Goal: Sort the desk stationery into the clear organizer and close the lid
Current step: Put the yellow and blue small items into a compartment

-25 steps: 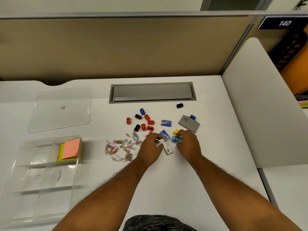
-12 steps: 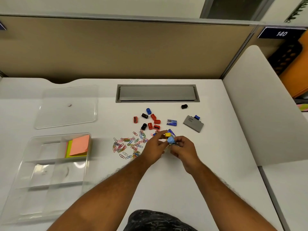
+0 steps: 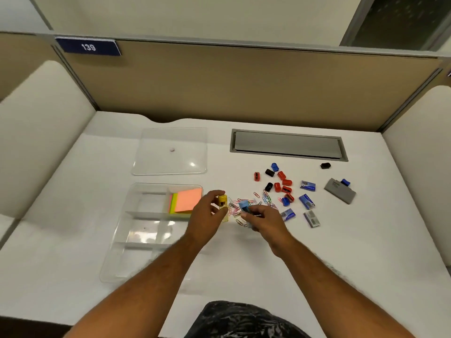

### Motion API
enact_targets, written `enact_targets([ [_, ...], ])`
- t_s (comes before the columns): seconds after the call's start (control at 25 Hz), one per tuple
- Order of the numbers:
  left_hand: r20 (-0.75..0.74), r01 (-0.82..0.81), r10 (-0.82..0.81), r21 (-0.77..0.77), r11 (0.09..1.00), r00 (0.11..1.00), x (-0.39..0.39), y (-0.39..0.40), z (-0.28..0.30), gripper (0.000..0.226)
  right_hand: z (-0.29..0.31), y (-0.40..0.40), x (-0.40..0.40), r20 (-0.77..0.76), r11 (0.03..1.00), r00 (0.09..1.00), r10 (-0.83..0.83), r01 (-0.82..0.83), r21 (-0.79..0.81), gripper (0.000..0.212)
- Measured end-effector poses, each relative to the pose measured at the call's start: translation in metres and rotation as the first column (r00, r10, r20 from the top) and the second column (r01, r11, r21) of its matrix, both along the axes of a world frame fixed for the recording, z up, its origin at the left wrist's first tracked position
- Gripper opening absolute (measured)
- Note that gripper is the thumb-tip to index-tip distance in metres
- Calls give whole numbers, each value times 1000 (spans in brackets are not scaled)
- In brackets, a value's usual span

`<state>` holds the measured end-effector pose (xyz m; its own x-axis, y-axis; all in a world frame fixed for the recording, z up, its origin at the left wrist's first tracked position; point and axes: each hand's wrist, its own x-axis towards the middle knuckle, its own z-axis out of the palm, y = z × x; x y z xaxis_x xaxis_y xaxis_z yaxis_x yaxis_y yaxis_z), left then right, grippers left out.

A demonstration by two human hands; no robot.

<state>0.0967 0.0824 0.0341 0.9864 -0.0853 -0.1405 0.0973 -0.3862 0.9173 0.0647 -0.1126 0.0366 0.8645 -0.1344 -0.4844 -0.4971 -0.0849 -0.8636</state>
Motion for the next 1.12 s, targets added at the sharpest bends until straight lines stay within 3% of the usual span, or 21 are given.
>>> enact_targets([
  [0.2, -1, -41, 42, 238, 971, 999, -6, 101, -11, 36, -5, 85, 10, 83, 977, 974, 212, -209, -46, 53],
  [0.32, -9, 18, -16, 401, 916, 1000, -7, 136, -19, 37, -12, 119, 15, 112, 953, 953, 281, -263, -153, 44],
  [0.52, -51, 198, -227, 695, 691, 972, 0, 162, -34, 43, -20, 156, 20, 146, 851, 923, 357, -258, -457, 34],
  [0.68, -34, 209, -307, 802, 559, 951, 3, 162, -37, 40, -27, 168, 17, 78, 715, 892, 446, -302, -631, 37],
  [0.84, -4, 169, -289, 819, 549, 957, 4, 164, -39, 36, -33, 175, 14, 23, 535, 838, 546, -327, -779, 36],
  [0.96, 47, 124, -269, 802, 584, 962, 5, 166, -36, 33, -36, 176, 15, 13, 457, 808, 589, -320, -830, 34],
  [1.12, 137, 82, -279, 757, 648, 950, 13, 165, -32, 29, -40, 174, 18, 97, 503, 811, 577, -259, -825, 38],
])
